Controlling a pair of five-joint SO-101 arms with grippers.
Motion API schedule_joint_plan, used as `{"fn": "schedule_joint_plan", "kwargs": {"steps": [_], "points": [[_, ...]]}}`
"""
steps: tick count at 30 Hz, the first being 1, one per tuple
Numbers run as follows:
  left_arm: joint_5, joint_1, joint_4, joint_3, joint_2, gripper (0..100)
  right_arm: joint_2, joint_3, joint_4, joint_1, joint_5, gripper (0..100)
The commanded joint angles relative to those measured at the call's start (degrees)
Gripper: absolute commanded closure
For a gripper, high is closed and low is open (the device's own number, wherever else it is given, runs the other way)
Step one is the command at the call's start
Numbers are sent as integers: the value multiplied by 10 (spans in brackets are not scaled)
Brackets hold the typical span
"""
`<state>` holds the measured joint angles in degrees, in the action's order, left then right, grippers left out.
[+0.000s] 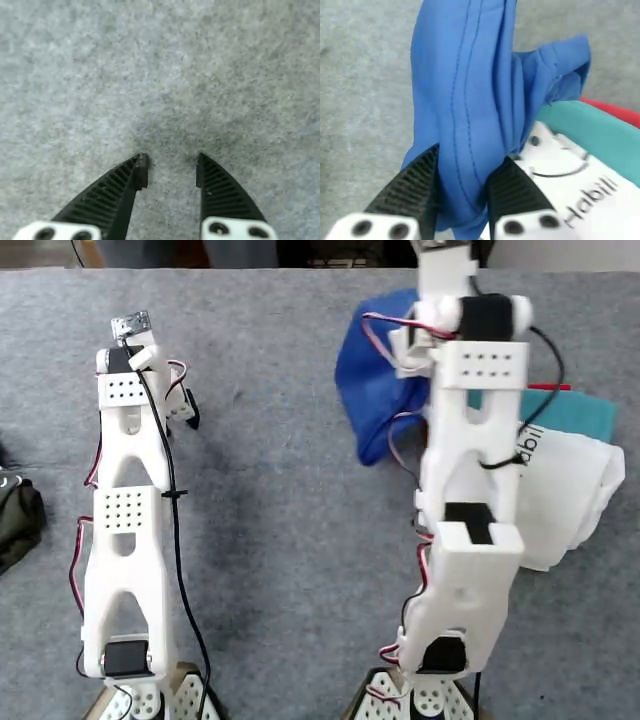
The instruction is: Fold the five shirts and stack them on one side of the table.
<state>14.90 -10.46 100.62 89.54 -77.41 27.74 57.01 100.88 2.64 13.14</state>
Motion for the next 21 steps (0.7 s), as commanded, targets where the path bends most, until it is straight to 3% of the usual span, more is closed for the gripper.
{"fn": "schedule_joint_plan", "kwargs": {"steps": [1,21], "points": [[-4,-15,2,1,-2,837,-37,22,3,54,29,985],[-4,-15,2,3,-2,838,-34,-101,1,306,193,985]]}}
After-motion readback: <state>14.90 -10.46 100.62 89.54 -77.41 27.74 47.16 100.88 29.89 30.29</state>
